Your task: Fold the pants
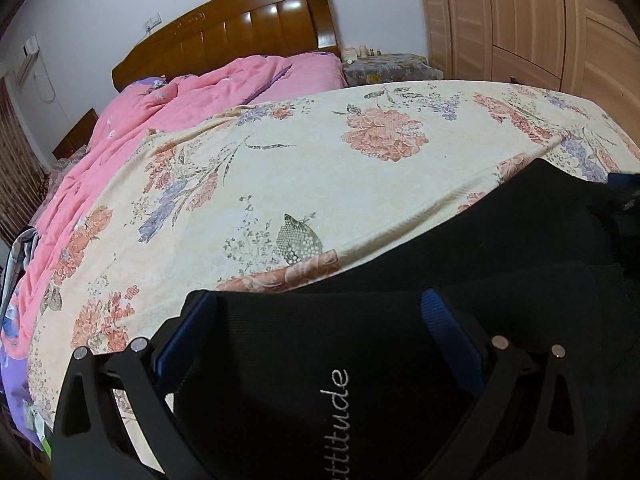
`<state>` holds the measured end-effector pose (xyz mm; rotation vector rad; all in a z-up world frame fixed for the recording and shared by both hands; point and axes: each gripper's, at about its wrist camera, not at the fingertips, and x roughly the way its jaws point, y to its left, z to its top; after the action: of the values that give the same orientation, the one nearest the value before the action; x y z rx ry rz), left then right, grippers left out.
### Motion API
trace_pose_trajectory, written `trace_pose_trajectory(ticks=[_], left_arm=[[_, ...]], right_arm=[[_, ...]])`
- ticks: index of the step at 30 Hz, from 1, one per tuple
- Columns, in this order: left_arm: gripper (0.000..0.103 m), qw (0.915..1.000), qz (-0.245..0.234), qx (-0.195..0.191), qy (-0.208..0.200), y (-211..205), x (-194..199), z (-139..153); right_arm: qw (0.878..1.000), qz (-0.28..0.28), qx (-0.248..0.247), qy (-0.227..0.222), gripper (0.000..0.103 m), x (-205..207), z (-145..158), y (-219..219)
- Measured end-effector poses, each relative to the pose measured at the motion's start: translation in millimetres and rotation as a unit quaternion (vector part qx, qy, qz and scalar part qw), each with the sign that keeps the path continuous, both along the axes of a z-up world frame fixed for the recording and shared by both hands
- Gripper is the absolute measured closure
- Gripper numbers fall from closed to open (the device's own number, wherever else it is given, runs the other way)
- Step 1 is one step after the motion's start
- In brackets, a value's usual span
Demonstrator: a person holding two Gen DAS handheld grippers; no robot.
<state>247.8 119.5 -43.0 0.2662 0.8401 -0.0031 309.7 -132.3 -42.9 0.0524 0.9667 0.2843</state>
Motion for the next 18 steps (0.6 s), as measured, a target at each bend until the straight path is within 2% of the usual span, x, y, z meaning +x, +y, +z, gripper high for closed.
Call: trace_pose_trajectory(ticks=[2,4,6,8,10,12,14,16,18], left_arm=[[0.001,1.0000,0.000,0.000,0.000,0,0,0],[0.001,1.0000,0.000,-0.002,0.001,1,0,0],[0.001,1.0000,0.000,-0.003,0.001,0,0,0],[0.001,1.0000,0.000,-0.004,0.002,1,1,0],[0.001,1.0000,0.000,-0.007,0.004,1,2,0],[0.001,0.9999,0.000,-0.011,0.005,1,2,-1],[0.001,0.9999,0.000,-0.012,0.006,2,3,-1],[0.001,0.9999,0.001,-0.012,0.006,2,3,-1],[0.001,0.9999,0.000,-0.013,0.007,2,3,-1]], right_arm=[[1.000,-0.016,0.016,0.002,0.016,2,4,-7],[0.997,-0.057,0.040,-0.024,0.015,-7,16,-20],[0.994,-0.070,0.067,-0.050,0.015,-33,34,-33],[0.995,-0.059,0.044,-0.062,0.015,-60,44,-33],[0.998,-0.039,0.005,-0.057,0.014,-79,43,-31],[0.998,-0.029,-0.040,-0.032,0.014,-87,30,-30],[0.996,-0.028,-0.085,0.007,0.014,-84,4,-33],[0.998,-0.029,-0.050,0.009,0.009,-81,1,-42],[0.998,-0.042,-0.037,0.007,0.009,-79,11,-49]])
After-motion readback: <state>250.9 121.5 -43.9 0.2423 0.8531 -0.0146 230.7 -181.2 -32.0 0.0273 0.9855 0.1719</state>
